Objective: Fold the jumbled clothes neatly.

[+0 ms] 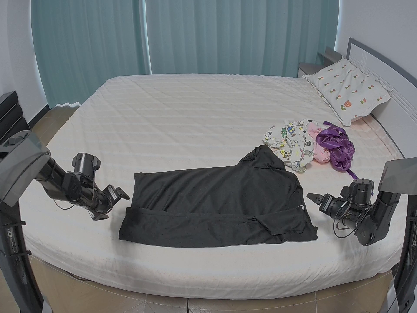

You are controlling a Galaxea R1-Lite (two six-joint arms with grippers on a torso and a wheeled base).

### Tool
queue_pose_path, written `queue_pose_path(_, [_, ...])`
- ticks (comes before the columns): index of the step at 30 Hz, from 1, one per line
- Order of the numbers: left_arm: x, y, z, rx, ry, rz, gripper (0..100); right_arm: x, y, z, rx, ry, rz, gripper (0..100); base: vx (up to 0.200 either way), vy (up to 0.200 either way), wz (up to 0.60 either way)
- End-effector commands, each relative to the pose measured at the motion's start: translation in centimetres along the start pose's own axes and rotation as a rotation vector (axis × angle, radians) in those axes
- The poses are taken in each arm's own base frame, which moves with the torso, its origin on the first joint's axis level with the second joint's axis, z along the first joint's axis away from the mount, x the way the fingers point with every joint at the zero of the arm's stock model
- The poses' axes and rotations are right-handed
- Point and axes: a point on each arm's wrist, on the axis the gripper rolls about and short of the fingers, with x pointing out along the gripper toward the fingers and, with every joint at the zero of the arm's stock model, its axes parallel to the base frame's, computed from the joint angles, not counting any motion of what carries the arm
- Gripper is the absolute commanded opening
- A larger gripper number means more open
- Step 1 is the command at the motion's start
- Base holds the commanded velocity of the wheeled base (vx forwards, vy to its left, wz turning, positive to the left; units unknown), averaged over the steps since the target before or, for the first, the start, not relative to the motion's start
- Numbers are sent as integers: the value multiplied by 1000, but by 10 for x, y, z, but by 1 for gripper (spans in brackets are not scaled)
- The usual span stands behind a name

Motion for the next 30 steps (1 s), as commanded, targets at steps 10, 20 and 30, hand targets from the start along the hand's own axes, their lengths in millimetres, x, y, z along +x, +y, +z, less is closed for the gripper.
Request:
queue_pose_path(10, [-64,22,-26,-165,76,-139,100,-35,7,0,77,-3,-33,100,160,0,0])
queue_pose_path(20, [-62,23,-25,-170,79,-136,100,-32,9,0,72,-2,-26,100,200,0,0])
queue_pose_path(30, [-60,22,-24,-172,76,-134,100,-30,11,-5,68,15,-22,100,60,0,0])
